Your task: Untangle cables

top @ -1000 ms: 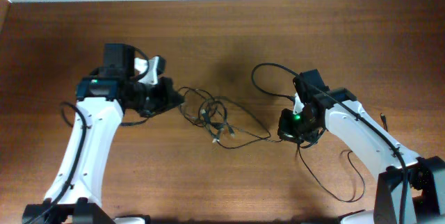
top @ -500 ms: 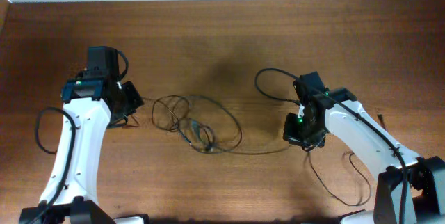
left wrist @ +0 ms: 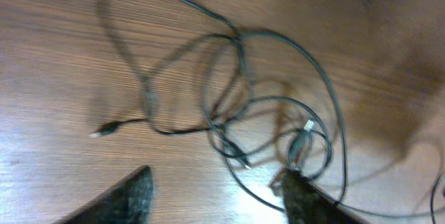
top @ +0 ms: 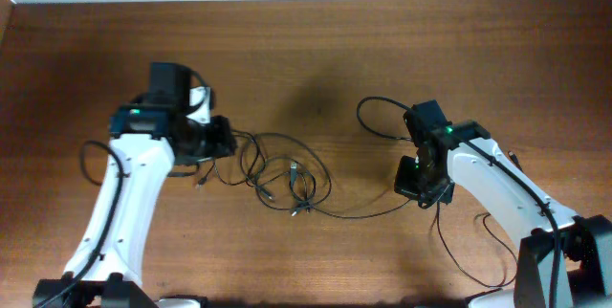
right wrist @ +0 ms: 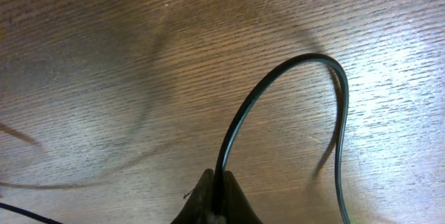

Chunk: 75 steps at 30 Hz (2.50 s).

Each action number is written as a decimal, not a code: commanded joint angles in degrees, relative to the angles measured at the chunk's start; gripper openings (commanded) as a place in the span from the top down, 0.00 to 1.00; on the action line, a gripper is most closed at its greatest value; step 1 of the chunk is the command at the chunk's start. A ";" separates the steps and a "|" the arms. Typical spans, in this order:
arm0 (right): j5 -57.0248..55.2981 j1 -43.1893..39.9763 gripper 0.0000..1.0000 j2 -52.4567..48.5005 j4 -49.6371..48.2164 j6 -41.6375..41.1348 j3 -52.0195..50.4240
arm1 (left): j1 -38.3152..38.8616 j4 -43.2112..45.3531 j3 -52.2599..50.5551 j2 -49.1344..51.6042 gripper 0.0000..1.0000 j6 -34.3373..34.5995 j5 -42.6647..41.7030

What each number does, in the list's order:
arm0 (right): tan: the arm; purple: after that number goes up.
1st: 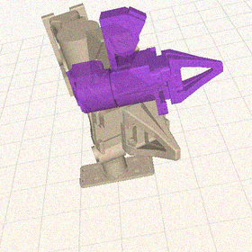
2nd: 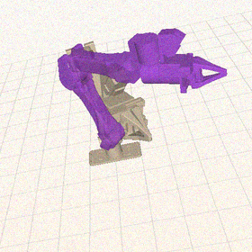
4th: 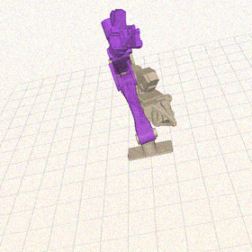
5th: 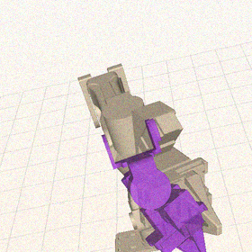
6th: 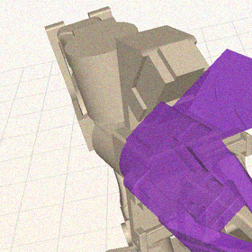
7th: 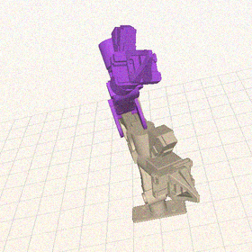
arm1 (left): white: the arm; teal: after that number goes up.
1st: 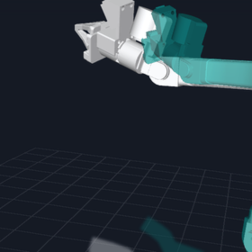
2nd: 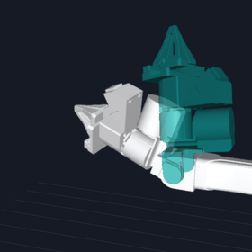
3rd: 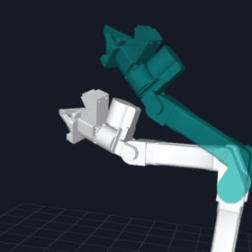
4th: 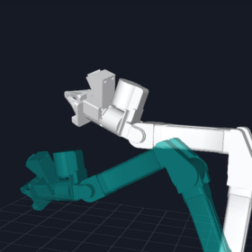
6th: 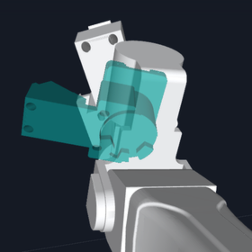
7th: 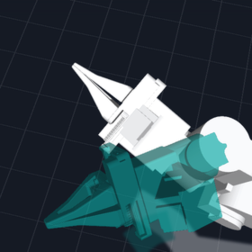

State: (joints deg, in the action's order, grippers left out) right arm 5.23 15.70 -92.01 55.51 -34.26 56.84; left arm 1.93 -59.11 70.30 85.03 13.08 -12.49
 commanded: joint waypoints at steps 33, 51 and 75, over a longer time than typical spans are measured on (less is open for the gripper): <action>23.28 -0.31 0.41 -0.26 -1.84 8.07 -2.32 | 21.55 8.07 1.09 29.18 1.00 -2.49 -1.75; 15.47 7.82 0.45 -0.28 -12.92 -15.23 -6.80 | 29.68 11.78 1.01 32.74 1.00 -2.47 -1.25; 34.27 5.27 0.96 -0.28 -10.80 4.90 3.98 | 15.19 9.94 8.96 24.98 0.78 -12.90 -18.18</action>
State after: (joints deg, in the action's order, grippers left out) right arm 26.04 22.11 -92.33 47.48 -31.40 60.05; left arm 17.02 -49.43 78.76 111.22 6.07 -21.63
